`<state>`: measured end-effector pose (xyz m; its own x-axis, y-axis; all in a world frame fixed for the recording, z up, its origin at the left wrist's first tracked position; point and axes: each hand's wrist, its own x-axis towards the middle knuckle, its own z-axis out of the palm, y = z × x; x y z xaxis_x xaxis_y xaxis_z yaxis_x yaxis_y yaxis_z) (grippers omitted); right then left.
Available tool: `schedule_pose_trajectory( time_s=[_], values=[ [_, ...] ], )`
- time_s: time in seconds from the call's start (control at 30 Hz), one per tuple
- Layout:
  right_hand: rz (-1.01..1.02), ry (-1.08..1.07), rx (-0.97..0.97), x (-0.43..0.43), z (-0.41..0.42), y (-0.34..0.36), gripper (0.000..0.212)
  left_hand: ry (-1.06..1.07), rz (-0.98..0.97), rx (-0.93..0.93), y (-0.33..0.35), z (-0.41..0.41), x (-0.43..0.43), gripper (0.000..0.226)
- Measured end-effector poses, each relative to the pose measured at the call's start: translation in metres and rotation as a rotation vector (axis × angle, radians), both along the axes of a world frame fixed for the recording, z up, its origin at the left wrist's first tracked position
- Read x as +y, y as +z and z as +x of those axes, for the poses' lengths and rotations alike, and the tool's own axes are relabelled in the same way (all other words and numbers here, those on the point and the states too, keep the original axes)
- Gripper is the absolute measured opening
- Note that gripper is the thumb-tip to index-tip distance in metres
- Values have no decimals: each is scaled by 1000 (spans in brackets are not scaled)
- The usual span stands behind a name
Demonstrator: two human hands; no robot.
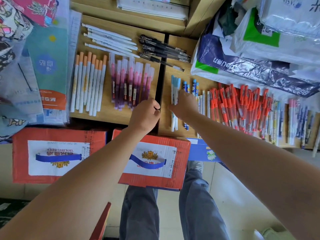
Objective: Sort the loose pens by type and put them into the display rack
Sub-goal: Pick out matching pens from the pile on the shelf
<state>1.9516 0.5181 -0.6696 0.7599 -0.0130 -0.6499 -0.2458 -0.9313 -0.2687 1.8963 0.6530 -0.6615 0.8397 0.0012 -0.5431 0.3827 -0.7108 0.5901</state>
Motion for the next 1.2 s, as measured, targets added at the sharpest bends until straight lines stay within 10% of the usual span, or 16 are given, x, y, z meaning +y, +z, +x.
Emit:
schedule_pose_trajectory(
  time_s=[0.43,0.67,1.2],
  values=[
    [111,-29,-104,-3,-15,-1,69,-38,-28,-32,-12,6,-14,40],
    [125,9,-223,-16,-11,-3,25,-43,3,-74,-11,6,-20,48],
    [199,-51,-343,-35,-10,-14,13,-5,36,-115,-15,11,-28,46]
  ],
)
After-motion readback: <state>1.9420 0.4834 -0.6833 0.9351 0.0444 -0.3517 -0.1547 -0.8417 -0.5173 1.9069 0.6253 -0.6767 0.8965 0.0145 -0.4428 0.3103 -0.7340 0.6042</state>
